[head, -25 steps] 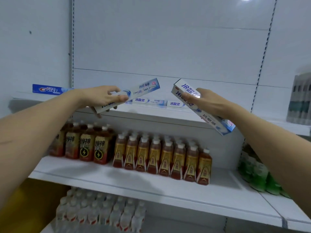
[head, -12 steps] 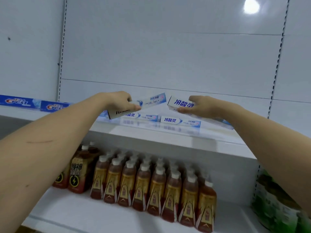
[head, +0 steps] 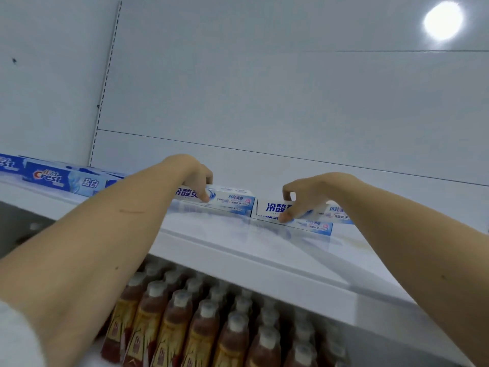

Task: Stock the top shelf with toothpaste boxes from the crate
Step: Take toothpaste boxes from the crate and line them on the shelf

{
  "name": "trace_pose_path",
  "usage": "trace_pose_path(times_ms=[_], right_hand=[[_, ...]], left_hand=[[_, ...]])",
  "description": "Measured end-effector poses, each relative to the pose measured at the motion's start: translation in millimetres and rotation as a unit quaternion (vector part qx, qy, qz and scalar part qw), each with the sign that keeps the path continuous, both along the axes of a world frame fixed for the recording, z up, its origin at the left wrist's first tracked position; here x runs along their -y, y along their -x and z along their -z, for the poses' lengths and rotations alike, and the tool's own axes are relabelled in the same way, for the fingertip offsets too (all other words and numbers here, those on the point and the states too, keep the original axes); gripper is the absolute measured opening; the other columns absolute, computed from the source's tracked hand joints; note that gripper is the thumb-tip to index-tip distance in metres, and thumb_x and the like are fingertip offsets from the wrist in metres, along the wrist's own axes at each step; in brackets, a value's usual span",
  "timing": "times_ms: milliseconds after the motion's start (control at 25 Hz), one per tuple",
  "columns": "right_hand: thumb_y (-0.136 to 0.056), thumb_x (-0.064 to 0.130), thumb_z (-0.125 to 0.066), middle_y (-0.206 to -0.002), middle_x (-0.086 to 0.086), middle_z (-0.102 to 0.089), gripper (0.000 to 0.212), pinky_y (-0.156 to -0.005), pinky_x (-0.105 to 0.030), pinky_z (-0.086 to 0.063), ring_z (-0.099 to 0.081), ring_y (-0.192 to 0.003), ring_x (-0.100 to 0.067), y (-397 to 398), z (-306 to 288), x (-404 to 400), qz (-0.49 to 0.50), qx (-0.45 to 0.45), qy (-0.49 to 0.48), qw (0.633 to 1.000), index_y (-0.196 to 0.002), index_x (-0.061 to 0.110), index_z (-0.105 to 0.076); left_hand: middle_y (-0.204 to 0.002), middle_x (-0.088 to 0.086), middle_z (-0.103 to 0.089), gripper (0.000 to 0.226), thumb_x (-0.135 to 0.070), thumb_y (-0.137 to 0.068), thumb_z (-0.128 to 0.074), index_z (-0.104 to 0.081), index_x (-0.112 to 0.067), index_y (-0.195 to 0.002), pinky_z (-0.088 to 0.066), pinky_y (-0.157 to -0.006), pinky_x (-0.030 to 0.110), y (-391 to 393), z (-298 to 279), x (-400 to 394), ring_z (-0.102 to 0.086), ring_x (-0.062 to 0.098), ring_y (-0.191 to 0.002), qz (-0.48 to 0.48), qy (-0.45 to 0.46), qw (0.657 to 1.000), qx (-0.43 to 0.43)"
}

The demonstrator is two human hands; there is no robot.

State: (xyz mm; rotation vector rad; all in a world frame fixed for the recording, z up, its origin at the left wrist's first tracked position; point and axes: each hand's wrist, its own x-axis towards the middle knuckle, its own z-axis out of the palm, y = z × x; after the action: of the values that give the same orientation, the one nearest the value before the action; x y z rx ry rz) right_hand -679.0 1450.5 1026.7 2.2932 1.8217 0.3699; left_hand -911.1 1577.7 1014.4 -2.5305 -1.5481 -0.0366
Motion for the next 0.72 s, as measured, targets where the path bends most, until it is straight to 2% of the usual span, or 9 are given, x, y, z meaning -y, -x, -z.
trace_pose_path(times_ms=[40, 160, 240, 280, 360, 440, 480, 640, 720], right_hand=[[-0.062, 0.082, -0.062, -0.096, 0.008, -0.062, 0.069, -0.086, -0.039, -0.048, -0.061, -0.087, -0.019, -1.6, -2.5, -6.0, 0.000, 0.013, 0.004, 1.000, -0.109, 0.033, -0.050], [-0.073, 0.076, -0.060, -0.113, 0.003, -0.060, 0.066, -0.086, -0.036, -0.047, -0.056, -0.080, -0.015, -4.2, -3.6, -17.4, 0.018, 0.022, 0.014, 1.000, -0.117, 0.028, -0.052], [-0.078, 0.070, -0.060, -0.115, -0.002, -0.062, 0.063, -0.088, -0.036, -0.050, -0.058, -0.078, -0.015, -8.3, 2.9, -25.6, 0.031, 0.012, 0.016, 0.999, -0.119, 0.023, -0.055], [-0.080, 0.067, -0.061, -0.113, -0.003, -0.063, 0.062, -0.087, -0.037, -0.052, -0.062, -0.083, -0.018, -11.1, 7.2, -30.6, 0.031, 0.003, 0.023, 0.999, -0.119, 0.020, -0.057], [-0.083, 0.060, -0.064, -0.108, -0.004, -0.066, 0.057, -0.085, -0.037, -0.054, -0.067, -0.096, -0.023, -12.5, 14.7, -37.5, 0.022, -0.021, 0.029, 0.999, -0.119, 0.017, -0.060], [-0.084, 0.055, -0.066, -0.106, -0.004, -0.067, 0.051, -0.082, -0.037, -0.055, -0.068, -0.098, -0.023, -9.6, 17.3, -39.7, 0.013, -0.040, 0.015, 0.999, -0.117, 0.016, -0.061], [-0.085, 0.053, -0.066, -0.106, -0.003, -0.067, 0.049, -0.080, -0.036, -0.054, -0.069, -0.097, -0.023, -7.0, 17.9, -40.2, 0.005, -0.045, 0.007, 0.999, -0.117, 0.016, -0.061], [-0.090, 0.051, -0.059, -0.115, -0.004, -0.064, 0.045, -0.083, -0.037, -0.053, -0.065, -0.093, -0.023, 4.8, 17.2, -38.7, -0.011, -0.029, -0.026, 0.999, -0.119, 0.017, -0.060], [-0.091, 0.052, -0.056, -0.116, -0.003, -0.062, 0.043, -0.078, -0.035, -0.050, -0.059, -0.086, -0.021, 10.5, 15.3, -34.6, -0.011, -0.007, -0.044, 0.999, -0.119, 0.019, -0.060]], left_hand=[[-0.125, -0.002, -0.052, 0.061, -0.049, -0.086, -0.066, -0.043, -0.030, -0.139, -0.043, -0.090, 0.034, -5.5, -4.2, -3.7, -0.053, 0.023, -0.102, -0.009, -0.001, 1.000, -0.027], [-0.114, 0.001, -0.053, 0.057, -0.045, -0.093, -0.059, -0.041, -0.024, -0.143, -0.037, -0.086, 0.029, -19.4, -9.7, -11.9, -0.048, 0.021, -0.098, -0.025, -0.011, 0.996, -0.088], [-0.126, 0.002, -0.052, 0.060, -0.044, -0.093, -0.060, -0.037, -0.028, -0.146, -0.039, -0.093, 0.031, -25.3, -4.6, -22.5, -0.050, 0.022, -0.106, -0.027, -0.003, 0.994, -0.109], [-0.136, 0.000, -0.049, 0.062, -0.044, -0.092, -0.061, -0.035, -0.031, -0.147, -0.040, -0.099, 0.035, -26.6, -0.5, -27.9, -0.050, 0.023, -0.116, -0.025, 0.002, 0.993, -0.112], [-0.149, -0.002, -0.040, 0.063, -0.041, -0.092, -0.062, -0.034, -0.035, -0.148, -0.042, -0.097, 0.038, -28.4, 6.1, -34.7, -0.045, 0.024, -0.131, -0.018, 0.018, 0.995, -0.097], [-0.153, -0.001, -0.036, 0.066, -0.043, -0.091, -0.063, -0.033, -0.035, -0.149, -0.041, -0.086, 0.036, -28.3, 7.0, -37.1, -0.044, 0.026, -0.133, -0.013, 0.037, 0.998, -0.056], [-0.154, 0.000, -0.035, 0.068, -0.046, -0.090, -0.063, -0.033, -0.035, -0.149, -0.041, -0.085, 0.036, -28.8, 6.8, -37.2, -0.044, 0.027, -0.133, -0.011, 0.045, 0.998, -0.037], [-0.156, -0.001, -0.032, 0.070, -0.060, -0.088, -0.058, -0.034, -0.034, -0.148, -0.036, -0.105, 0.042, -28.1, 7.6, -36.9, -0.038, 0.028, -0.138, -0.008, 0.029, 1.000, -0.004], [-0.157, -0.003, -0.031, 0.065, -0.059, -0.091, -0.053, -0.036, -0.033, -0.148, -0.032, -0.110, 0.043, -26.4, 6.5, -33.2, -0.036, 0.027, -0.139, -0.002, 0.011, 1.000, 0.014]])
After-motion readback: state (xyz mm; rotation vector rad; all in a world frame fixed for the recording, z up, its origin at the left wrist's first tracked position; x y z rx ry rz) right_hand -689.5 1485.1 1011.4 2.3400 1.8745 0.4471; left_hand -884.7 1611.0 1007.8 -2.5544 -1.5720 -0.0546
